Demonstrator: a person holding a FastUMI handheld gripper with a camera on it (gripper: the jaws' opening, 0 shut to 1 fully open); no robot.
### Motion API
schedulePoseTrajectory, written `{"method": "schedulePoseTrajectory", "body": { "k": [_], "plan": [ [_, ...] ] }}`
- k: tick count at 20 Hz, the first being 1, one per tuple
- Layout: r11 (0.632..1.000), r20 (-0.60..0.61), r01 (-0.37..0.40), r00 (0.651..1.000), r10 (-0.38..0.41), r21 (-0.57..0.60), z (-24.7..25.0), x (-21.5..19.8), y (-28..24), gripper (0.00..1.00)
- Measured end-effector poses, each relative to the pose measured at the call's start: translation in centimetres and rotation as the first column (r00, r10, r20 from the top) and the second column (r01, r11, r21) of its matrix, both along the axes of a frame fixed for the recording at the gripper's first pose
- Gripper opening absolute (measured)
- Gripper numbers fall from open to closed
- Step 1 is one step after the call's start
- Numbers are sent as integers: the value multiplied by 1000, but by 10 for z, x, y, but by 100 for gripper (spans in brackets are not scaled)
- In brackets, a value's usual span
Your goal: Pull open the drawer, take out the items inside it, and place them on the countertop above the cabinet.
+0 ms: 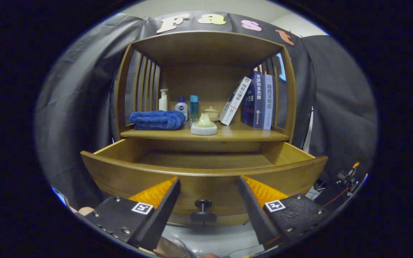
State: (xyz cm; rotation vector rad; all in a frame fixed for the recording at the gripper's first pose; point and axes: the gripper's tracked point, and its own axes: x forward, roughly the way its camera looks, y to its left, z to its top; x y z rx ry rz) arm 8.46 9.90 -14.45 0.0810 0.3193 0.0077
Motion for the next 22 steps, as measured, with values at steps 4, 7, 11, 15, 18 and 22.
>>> {"method": "schedulePoseTrajectory", "body": {
  "k": [4, 7, 11, 15, 18, 22],
  "plan": [
    [1000, 9, 6, 1000, -6, 1, -4, 11, 3, 98],
    [1000, 16, 2, 1000, -2, -1, -5, 19, 2, 98],
    [1000, 19, -4, 1000, 4, 2, -6, 28, 2, 98],
    [1000, 25, -8, 1000, 8, 5, -7, 35, 1, 98],
    [1000, 28, -8, 1000, 8, 0, -8, 40, 1, 98],
    [1000, 28, -4, 1000, 4, 1, -10, 52, 2, 98]
  ]
}}
